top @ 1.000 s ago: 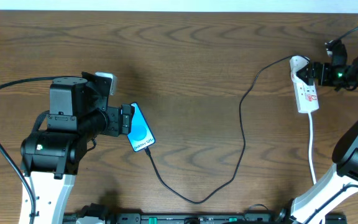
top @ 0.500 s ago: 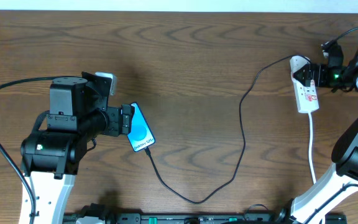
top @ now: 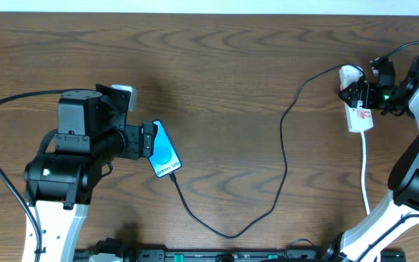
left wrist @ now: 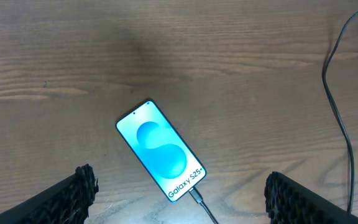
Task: Plug charger to phone and switch on socket
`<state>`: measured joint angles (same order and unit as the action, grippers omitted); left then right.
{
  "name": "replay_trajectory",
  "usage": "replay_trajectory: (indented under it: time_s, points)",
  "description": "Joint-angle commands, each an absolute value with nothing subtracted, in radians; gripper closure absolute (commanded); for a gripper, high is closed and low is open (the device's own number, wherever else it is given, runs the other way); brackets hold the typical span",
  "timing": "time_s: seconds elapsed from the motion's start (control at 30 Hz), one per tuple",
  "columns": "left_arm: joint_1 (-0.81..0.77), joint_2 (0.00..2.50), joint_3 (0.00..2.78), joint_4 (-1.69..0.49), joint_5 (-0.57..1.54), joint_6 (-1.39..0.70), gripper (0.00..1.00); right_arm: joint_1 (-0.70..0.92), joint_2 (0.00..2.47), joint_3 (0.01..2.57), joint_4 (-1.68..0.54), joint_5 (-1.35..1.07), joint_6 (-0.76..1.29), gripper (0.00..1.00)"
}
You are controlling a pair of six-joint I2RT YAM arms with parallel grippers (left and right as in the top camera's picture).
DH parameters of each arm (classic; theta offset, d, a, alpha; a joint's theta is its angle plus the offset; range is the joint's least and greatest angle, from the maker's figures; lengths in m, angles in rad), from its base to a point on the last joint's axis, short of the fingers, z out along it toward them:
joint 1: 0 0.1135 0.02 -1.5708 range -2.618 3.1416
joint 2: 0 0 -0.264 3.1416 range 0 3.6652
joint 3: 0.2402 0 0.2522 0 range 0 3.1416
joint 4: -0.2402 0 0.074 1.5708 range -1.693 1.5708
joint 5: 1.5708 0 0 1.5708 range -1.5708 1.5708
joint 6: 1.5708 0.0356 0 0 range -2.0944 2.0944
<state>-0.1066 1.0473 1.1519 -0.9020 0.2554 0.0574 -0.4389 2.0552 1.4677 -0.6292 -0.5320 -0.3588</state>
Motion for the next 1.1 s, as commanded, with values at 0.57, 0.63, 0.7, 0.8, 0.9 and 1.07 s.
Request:
replay_trajectory:
  time_s: [0.57,0.63,0.7,0.8,0.9,1.07]
  points:
    - [-0.109,1.051,1.163,-0.905,0.242,0.074,0.12,-0.424,2.065,1.462,-0.575,-0.552,-0.315,0.01]
    - [-0.109,1.051,1.163,-0.904,0.242,0.074,0.12,-0.419,2.065,1.462,-0.572,-0.552,-0.315,0.01]
    - [-0.109,1.051,1.163,-0.905,0.242,0.074,0.12,-0.413,2.065,1.461,-0.572,-0.552,-0.314,0.01]
    - [-0.109,1.051,1.163,-0.905,0.242,0.074,0.12,-0.403,2.065,1.458,-0.569,-0.548,-0.314,0.01]
    - [-0.109,1.051,1.163,-0.905,0.241,0.074,0.12,-0.396,2.065,1.447,-0.556,-0.548,-0.313,0.01]
    - [-0.109,1.051,1.163,-0.905,0.242,0.074,0.12,-0.396,2.066,1.417,-0.541,-0.541,-0.302,0.01]
